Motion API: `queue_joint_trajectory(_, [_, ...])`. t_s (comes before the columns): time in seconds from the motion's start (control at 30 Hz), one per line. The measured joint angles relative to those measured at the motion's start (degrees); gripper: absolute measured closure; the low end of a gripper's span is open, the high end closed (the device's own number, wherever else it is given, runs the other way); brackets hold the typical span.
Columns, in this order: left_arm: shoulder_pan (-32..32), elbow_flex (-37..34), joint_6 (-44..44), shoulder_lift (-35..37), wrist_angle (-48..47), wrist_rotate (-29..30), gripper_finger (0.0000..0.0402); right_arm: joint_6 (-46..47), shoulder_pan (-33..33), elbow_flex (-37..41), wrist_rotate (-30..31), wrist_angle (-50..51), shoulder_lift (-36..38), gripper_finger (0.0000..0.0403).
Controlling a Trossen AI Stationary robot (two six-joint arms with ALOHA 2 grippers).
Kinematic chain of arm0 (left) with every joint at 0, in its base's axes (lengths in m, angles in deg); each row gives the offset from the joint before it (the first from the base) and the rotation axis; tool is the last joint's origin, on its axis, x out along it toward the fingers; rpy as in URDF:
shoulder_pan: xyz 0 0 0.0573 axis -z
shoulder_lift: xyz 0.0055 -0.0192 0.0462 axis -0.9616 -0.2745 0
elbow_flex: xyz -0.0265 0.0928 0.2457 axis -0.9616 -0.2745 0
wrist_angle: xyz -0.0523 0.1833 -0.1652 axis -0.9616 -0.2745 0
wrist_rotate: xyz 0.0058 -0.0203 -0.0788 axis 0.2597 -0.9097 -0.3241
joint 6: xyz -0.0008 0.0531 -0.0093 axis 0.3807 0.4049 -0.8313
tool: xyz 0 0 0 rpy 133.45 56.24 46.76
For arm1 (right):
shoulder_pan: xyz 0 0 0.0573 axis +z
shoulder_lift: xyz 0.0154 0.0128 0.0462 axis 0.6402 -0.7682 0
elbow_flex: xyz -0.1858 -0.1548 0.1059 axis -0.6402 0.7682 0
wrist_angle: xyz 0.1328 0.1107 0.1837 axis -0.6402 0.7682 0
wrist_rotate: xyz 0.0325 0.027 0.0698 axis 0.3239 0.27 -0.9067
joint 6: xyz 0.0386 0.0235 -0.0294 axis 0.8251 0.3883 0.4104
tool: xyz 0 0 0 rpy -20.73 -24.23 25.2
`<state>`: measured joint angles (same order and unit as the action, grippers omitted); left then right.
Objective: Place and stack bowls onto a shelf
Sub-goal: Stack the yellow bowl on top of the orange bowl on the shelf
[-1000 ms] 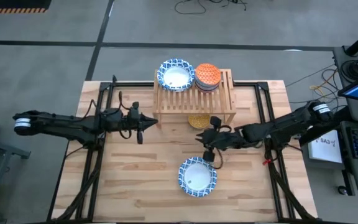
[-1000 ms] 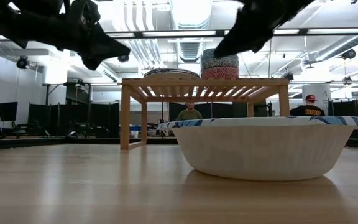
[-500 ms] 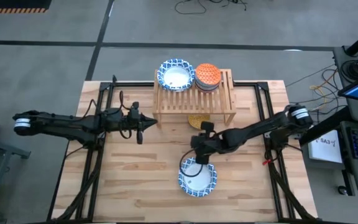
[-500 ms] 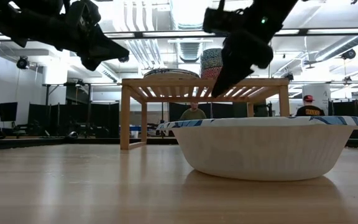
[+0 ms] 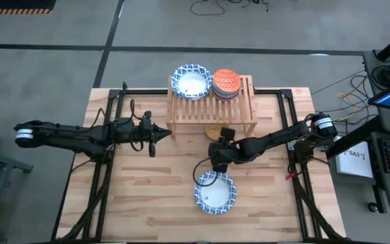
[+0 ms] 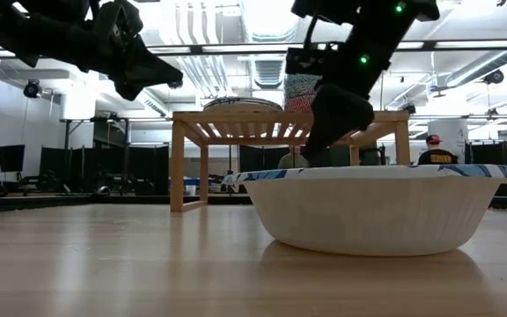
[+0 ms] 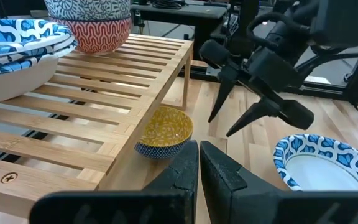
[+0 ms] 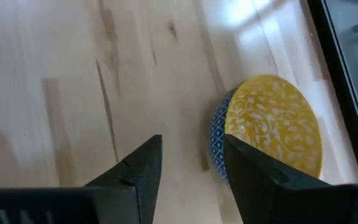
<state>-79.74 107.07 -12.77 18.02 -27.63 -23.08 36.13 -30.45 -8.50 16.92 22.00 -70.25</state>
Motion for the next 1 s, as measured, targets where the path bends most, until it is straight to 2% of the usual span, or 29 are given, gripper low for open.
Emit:
queue_joint_trajectory(0.23, [0.00, 0.00, 0.00, 0.00, -0.08, 0.00, 0.0402, 1.30, -0.10, 4.21, 5.82, -1.96, 0.02, 0.0253])
queue_joint_trajectory(0.53, [0.00, 0.00, 0.00, 0.00, -0.19, 0.00, 0.0402, -1.56, -0.56, 9.09, 10.75, -10.21, 0.02, 0.0255])
queue_joint_trajectory(0.77, [0.00, 0.00, 0.00, -0.02, -0.15, 0.00, 0.0402, -2.89, -2.29, 12.02, 10.36, -15.21, 0.02, 0.0255])
queue_joint_trajectory(1.0, [0.00, -0.04, 0.00, -0.02, -0.09, -0.02, 0.0402, -3.94, -3.68, 12.81, 8.69, -16.08, 0.02, 0.0255])
